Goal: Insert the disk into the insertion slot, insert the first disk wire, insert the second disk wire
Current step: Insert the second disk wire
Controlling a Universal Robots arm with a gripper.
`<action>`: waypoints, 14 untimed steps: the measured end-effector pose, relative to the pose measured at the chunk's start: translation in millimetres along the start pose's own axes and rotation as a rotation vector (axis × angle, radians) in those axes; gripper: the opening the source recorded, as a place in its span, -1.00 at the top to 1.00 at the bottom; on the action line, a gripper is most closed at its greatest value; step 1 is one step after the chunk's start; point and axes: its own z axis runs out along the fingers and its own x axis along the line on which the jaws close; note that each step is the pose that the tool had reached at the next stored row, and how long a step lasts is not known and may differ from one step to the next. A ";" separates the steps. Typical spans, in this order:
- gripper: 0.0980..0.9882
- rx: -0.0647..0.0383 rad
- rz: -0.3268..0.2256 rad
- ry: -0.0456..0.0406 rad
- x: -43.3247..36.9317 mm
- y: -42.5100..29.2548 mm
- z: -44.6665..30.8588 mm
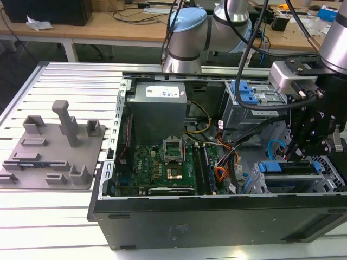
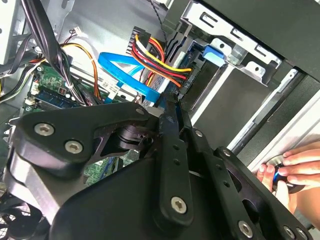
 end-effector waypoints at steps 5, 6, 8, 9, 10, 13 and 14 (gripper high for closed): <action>0.86 -0.002 0.007 0.0006 1.5 -0.5 0.0; 0.86 -0.003 0.010 0.0006 2.0 -0.9 0.2; 0.86 -0.003 0.012 0.0007 2.1 -1.6 0.2; 0.86 -0.004 0.012 0.0008 2.1 -2.2 0.3; 0.86 -0.004 0.012 0.0009 2.1 -2.6 0.3; 0.86 -0.005 0.013 0.0009 2.1 -3.2 0.5; 0.86 -0.006 0.013 0.0011 2.1 -3.2 0.5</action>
